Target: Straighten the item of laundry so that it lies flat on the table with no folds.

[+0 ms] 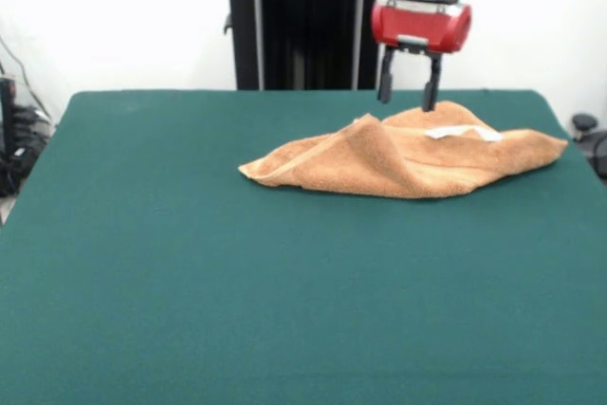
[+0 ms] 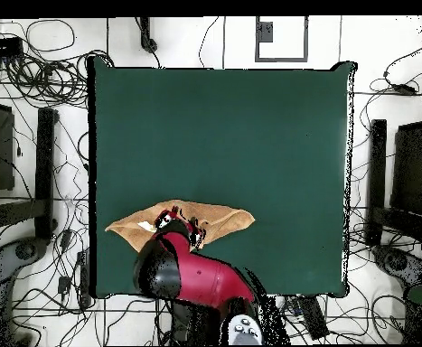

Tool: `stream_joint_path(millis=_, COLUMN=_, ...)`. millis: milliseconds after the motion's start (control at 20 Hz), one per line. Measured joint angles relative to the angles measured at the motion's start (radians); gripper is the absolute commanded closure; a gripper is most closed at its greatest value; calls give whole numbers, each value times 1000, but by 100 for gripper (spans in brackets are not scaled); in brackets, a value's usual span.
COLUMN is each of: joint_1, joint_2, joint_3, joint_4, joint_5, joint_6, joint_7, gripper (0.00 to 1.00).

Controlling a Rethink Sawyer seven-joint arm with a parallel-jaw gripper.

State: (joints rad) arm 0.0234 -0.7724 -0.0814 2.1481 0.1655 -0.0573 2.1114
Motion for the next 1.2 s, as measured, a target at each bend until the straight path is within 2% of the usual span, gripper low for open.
stream_joint_path(millis=400, joint_1=120, joint_2=-1, joint_3=-77, joint_4=0, joint_5=16, joint_6=215, joint_7=0, gripper=0)
stream_joint_path(millis=600, joint_1=146, joint_2=-1, joint_3=-111, joint_4=0, joint_5=16, joint_6=255, joint_7=0, gripper=0)
stream_joint_path(millis=900, joint_1=147, joint_2=1, joint_3=-152, joint_4=-1, joint_5=16, joint_6=248, joint_7=0, gripper=0)
stream_joint_path(millis=1200, joint_1=102, joint_2=6, joint_3=-157, joint_4=-1, joint_5=3, joint_6=175, joint_7=0, gripper=0)
